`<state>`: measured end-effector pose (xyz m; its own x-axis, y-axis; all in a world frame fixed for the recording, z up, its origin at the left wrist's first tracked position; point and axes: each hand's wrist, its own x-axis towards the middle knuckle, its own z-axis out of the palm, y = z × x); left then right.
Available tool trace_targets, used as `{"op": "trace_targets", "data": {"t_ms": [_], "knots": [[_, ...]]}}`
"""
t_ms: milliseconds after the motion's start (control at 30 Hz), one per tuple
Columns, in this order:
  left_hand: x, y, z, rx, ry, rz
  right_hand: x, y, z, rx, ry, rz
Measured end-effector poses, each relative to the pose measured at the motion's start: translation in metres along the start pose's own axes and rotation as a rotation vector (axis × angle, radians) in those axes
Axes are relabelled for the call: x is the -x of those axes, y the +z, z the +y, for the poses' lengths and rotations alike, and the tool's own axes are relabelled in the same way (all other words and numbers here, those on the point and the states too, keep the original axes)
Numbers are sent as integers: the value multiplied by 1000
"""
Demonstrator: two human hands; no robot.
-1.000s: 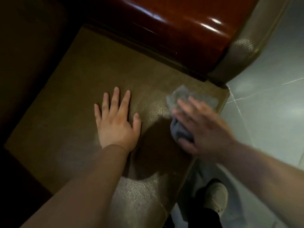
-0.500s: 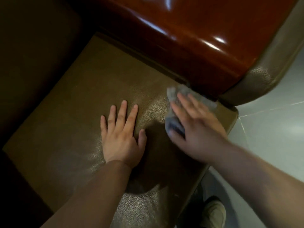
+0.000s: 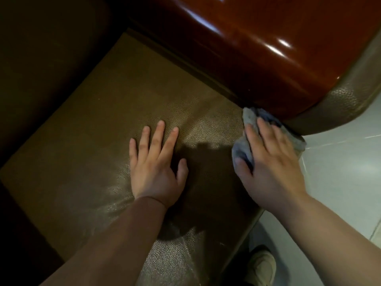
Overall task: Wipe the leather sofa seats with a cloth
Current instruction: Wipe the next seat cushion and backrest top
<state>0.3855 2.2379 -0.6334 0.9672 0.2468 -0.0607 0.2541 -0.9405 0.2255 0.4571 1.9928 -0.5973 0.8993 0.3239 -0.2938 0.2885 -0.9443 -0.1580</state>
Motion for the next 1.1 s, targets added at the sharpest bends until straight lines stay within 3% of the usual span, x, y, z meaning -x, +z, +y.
{"op": "trace_targets", "data": {"t_ms": [67,167,300,400,467,533,633,700,767,833,933,1033,1100], "knots": [[0,1,0,12,0,6,-23,1,-29,19,73,36],[0,2,0,19,1,19,-56,6,-68,16,219,-60],[0,-2,0,6,2,1,-11,9,-63,-7,-96,-17],[0,-7,0,-9,-3,-26,52,18,-55,35,-358,-106],[1,-11,0,-16,-3,-52,57,14,-46,45,-407,-179],[0,-16,1,-27,2,-84,28,6,-41,44,-335,-195],[1,-25,1,-2,-16,-140,-36,-1,-55,41,-119,-34],[0,-33,1,62,-26,-185,-64,0,-81,16,51,20],[-6,-46,-3,162,-16,-252,-66,4,-120,13,98,11],[-7,-65,-20,208,44,-338,-43,11,-154,-14,1,-24],[11,-103,-80,37,180,-465,10,22,-178,-40,-172,-89],[23,-153,-152,-126,144,-570,34,22,-179,-2,-208,-112],[10,-194,-189,-227,109,-549,30,11,-180,-44,-174,-125]]}}
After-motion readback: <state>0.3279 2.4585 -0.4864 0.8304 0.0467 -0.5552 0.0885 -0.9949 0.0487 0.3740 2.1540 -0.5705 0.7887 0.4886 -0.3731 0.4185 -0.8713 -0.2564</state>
